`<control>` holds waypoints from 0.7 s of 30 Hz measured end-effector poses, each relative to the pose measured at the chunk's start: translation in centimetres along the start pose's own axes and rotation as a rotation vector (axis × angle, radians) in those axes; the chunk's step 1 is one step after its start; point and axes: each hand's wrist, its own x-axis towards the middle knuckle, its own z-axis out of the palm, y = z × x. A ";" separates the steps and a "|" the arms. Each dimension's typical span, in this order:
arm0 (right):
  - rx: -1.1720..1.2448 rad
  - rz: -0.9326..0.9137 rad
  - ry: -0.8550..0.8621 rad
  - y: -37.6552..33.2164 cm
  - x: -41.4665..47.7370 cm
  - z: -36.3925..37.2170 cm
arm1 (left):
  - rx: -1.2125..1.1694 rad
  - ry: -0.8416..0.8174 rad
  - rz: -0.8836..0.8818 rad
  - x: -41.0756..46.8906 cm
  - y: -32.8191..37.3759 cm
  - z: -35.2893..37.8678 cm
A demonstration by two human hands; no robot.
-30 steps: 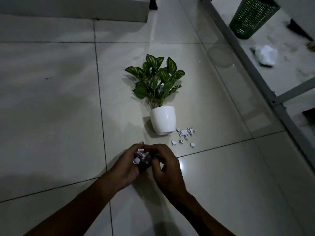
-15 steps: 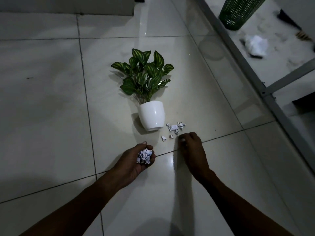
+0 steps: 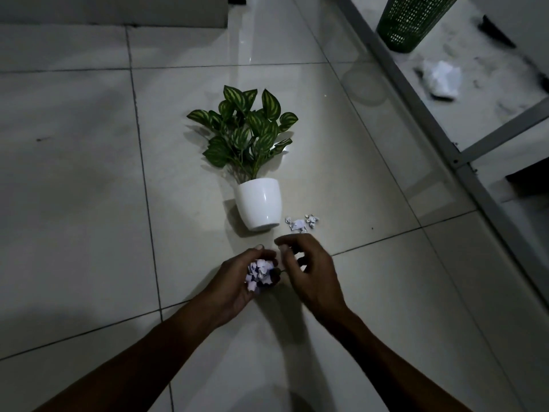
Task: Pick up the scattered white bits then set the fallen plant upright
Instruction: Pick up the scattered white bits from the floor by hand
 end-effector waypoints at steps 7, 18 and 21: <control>-0.419 0.255 -0.107 4.4 6.4 -2.9 | -0.083 0.053 -0.101 0.2 -0.5 -0.3; -0.589 -0.087 -0.142 5.6 3.8 -1.8 | -0.063 0.039 -0.087 0.2 -0.4 -0.6; -0.296 0.084 0.029 5.7 3.5 -2.2 | -0.071 0.023 -0.086 0.1 -0.5 -0.7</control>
